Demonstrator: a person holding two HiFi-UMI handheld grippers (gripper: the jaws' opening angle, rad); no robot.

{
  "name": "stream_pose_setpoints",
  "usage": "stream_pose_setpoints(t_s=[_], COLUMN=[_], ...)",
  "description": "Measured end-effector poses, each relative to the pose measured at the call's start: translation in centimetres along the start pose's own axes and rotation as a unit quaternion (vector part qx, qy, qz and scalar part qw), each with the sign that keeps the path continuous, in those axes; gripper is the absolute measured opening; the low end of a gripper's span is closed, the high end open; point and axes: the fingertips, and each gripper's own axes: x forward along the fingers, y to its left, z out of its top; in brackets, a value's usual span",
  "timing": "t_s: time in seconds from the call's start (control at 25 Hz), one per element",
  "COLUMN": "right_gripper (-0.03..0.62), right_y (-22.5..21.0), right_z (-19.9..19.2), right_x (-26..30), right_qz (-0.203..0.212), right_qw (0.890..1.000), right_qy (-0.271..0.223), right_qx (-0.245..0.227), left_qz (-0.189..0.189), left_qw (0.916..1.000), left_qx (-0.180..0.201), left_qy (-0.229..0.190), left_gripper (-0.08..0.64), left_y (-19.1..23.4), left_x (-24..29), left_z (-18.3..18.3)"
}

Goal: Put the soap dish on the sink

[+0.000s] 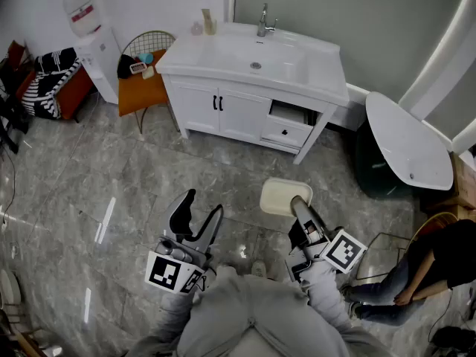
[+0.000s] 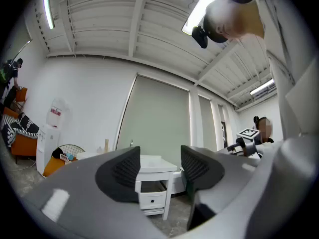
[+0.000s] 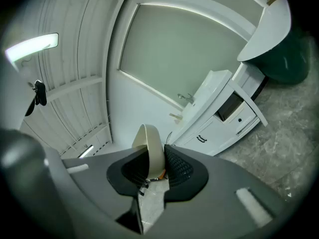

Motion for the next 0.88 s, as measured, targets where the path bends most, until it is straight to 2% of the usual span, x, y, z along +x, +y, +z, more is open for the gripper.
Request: stream_pose_setpoints(t_s=[0.56, 0.88], right_gripper=[0.066, 0.066], right_y=[0.1, 1.4], right_z=[-0.3, -2.1], right_x=[0.2, 2.7], right_qz=[0.000, 0.001], right_qw=[1.000, 1.000], right_qy=[0.005, 0.007], right_qx=[-0.006, -0.001], left_qz=[0.002, 0.004], left_qw=[1.0000, 1.0000], left_qx=[0.001, 0.000], left_qy=[-0.001, -0.002], left_gripper=[0.281, 0.281], left_y=[0.1, 2.9], left_x=[-0.4, -1.7], left_z=[0.0, 0.4])
